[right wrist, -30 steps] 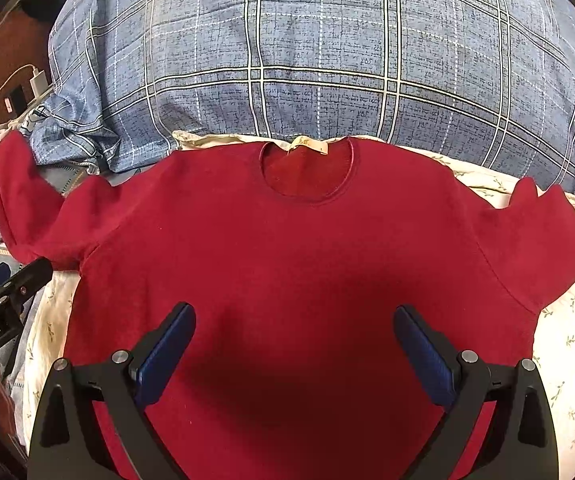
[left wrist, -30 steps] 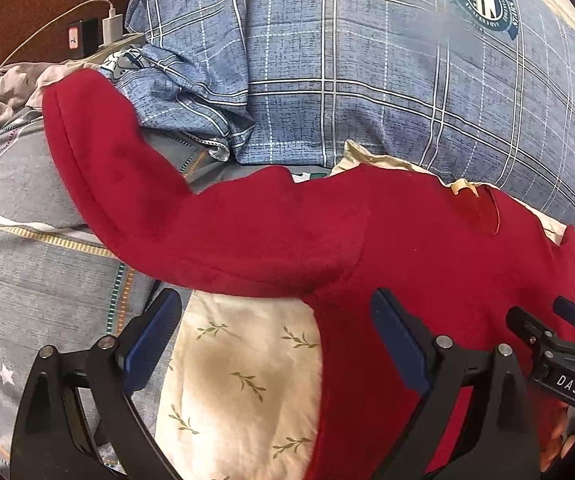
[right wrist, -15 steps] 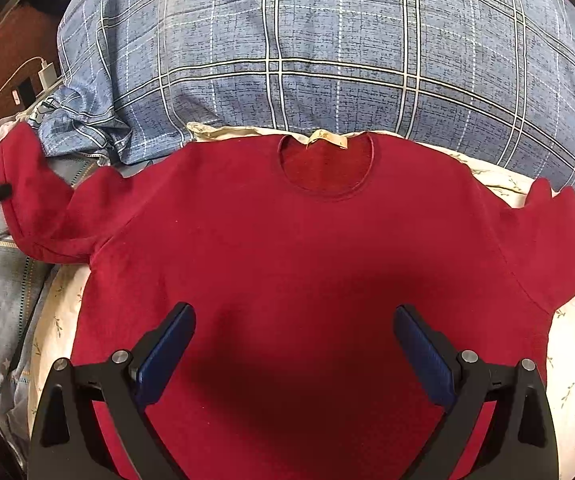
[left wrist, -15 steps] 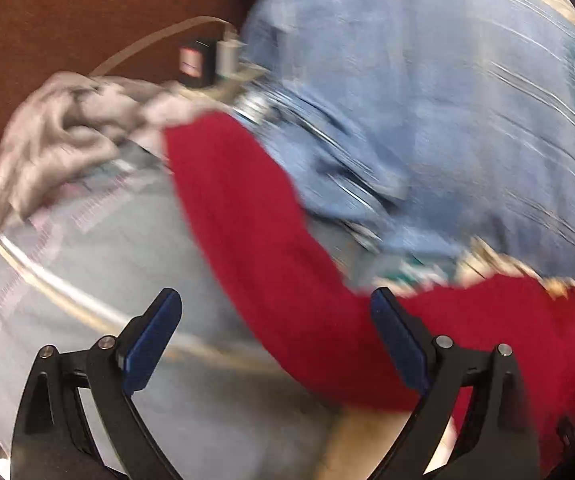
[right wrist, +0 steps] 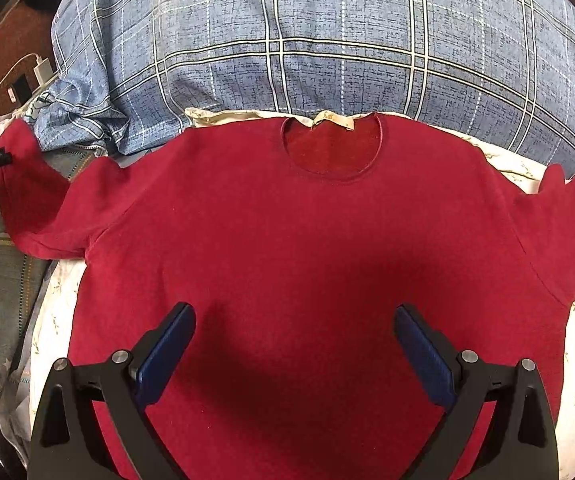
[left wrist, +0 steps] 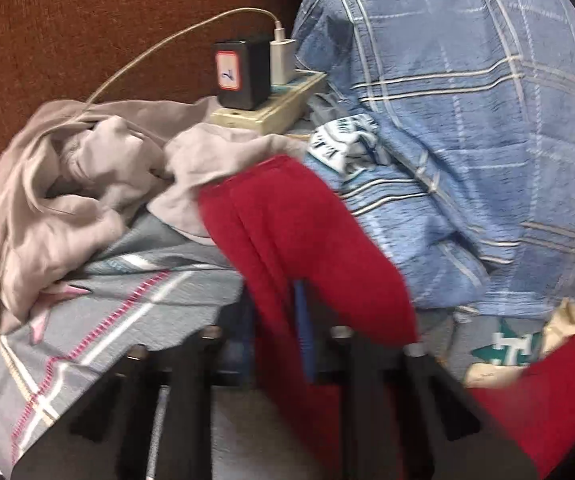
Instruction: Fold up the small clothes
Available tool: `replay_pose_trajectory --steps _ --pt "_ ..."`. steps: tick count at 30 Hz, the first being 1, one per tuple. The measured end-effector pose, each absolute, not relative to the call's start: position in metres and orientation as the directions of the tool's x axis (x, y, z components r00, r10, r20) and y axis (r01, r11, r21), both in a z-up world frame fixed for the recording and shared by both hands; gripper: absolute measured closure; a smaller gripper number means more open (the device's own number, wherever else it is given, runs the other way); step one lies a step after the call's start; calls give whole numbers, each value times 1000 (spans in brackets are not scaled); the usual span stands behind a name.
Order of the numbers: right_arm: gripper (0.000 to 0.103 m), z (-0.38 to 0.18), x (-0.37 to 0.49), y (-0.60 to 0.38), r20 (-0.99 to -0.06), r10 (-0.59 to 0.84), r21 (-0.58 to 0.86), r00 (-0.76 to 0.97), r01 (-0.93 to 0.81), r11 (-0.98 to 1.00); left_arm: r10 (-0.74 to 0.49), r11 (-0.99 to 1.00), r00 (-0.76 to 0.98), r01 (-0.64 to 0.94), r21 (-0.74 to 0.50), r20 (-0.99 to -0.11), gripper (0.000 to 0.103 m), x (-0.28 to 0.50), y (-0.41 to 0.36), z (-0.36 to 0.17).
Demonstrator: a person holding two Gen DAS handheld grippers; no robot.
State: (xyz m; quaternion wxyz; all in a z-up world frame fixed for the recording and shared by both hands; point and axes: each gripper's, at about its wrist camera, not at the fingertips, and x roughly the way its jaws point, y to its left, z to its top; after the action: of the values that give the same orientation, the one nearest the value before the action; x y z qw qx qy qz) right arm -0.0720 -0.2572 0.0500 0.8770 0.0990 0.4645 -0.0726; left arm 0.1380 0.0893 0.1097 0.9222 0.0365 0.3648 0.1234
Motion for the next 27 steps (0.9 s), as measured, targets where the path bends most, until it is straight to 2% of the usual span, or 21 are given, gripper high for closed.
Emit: replay_pose_trajectory --steps 4,9,12,18,23,24,25,26,27 --pt "3 52 -77 -265 -818 -35 123 574 235 964 118 992 722 -115 49 -682 97 118 72 126" --pt "3 58 -85 -285 -801 -54 141 596 275 951 -99 993 758 114 -18 -645 97 72 -9 152" --pt "3 63 -98 -309 -785 -78 161 615 325 932 -244 963 720 259 -74 -650 97 48 -69 156" --pt "3 62 -116 -339 -777 -119 165 618 382 909 -386 893 577 431 -133 -720 97 20 -181 115" --pt "3 55 -129 -366 -778 -160 141 608 417 898 -453 834 448 518 -189 -771 95 -2 -231 78" --pt "3 53 -131 -368 -776 -168 139 608 426 894 -460 826 423 526 -202 -780 88 -5 -235 74" --pt "3 52 -133 -374 -774 -174 144 609 437 888 -467 820 405 532 -213 -786 76 -6 -235 72" --pt "3 50 -135 -380 -773 -175 154 610 448 881 -474 816 393 533 -225 -788 69 -7 -231 73" --pt "3 51 -136 -383 -772 -173 165 612 456 875 -475 818 394 527 -230 -786 53 -7 -225 77"
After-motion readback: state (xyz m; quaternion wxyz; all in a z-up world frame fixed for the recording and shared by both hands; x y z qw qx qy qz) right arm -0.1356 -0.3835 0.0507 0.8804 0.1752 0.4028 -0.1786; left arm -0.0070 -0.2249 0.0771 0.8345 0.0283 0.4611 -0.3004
